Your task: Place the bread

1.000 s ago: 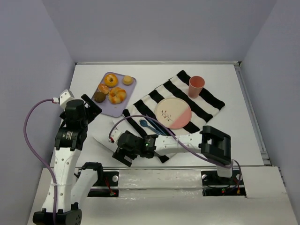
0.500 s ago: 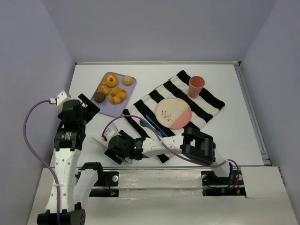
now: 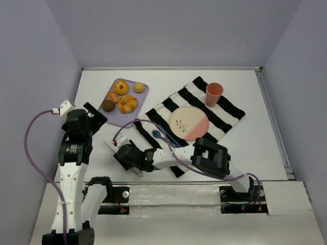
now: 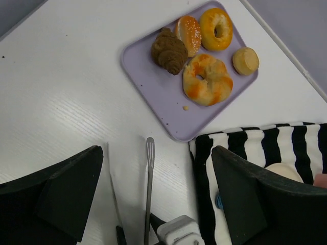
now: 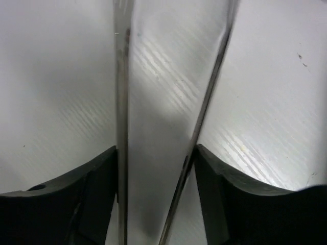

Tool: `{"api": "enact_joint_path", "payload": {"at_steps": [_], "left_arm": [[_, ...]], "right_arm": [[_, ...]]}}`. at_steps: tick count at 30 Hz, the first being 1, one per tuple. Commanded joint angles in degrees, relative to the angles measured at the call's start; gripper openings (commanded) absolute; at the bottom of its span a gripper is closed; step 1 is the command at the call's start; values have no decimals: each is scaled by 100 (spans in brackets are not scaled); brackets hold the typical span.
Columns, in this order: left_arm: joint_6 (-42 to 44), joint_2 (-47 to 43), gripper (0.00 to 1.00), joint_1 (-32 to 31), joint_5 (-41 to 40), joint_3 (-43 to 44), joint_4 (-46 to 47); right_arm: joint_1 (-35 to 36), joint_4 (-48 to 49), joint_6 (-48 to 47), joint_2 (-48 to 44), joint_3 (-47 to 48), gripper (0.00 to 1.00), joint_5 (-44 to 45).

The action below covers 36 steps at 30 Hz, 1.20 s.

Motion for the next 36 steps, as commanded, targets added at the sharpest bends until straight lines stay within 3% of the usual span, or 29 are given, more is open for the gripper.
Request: {"api": "enact_joint_path", "payload": {"at_steps": [1,3,8,13,19,27,31,36], "left_arm": [[104,-116,99,26,80,-47,155],[96,-133,99,26,54,-38,147],[87,-186,99,35,19,-11,146],[60,-203,99,26,-7,24,146],[104,-247,99,35,116,-20,217],[78,-212,99,35,151,-38,217],[78,-186,99,35,203,-46,226],[87,-168,99,35,317,-73,278]], "right_arm": [[-174,115,322,-79,-259,58,-57],[-174,115,331,-192,-329,51,-92],[-174,115,252,-947,-567,44,-180],[-305,2,129,-2185,-883,44,93],[-849,-508,111,-2838,-857,48,-285],[-1772,-1377,409,-2190,292,53,-961],[-2063,-1686,454,-1653,978,61,-918],[-2397,-1853,559,-1047,1664,62,-1251]]}}
